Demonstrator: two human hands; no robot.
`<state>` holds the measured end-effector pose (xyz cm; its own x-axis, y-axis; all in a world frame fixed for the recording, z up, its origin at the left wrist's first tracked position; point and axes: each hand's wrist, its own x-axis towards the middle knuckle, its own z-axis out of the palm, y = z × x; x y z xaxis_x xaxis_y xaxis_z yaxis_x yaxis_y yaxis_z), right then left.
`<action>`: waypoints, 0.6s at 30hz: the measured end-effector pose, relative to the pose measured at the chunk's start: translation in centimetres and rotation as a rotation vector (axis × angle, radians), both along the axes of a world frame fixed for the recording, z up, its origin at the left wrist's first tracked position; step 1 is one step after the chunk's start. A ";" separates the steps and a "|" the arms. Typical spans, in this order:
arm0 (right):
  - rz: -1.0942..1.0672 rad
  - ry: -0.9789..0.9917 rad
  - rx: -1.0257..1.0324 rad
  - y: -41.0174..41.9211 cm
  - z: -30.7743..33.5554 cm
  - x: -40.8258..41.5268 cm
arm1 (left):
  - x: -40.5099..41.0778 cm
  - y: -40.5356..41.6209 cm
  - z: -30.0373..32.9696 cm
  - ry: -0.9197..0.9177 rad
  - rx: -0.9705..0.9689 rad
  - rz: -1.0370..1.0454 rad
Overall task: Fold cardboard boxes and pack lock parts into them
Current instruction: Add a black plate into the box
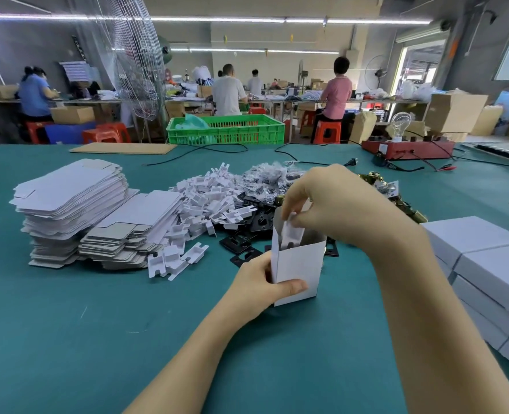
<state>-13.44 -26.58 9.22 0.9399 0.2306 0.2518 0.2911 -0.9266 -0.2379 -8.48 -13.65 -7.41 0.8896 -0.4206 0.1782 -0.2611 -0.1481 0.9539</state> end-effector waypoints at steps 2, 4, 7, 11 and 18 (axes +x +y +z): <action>0.036 0.060 -0.010 0.3 -0.3 0.0 | -0.1 0.0 0.1 -0.001 -0.004 0.000; 0.053 0.120 -0.028 0.5 -0.5 0.1 | -0.1 -0.1 0.2 0.003 -0.012 -0.002; 0.067 0.182 -0.029 0.3 -0.8 0.4 | -0.1 -0.1 0.2 0.013 -0.010 0.008; 0.093 0.217 -0.013 -0.2 -1.1 0.7 | -0.1 -0.1 0.2 0.016 -0.006 0.008; 0.090 0.071 0.369 -3.7 -0.7 1.0 | 0.1 -0.1 0.0 0.025 -0.026 0.008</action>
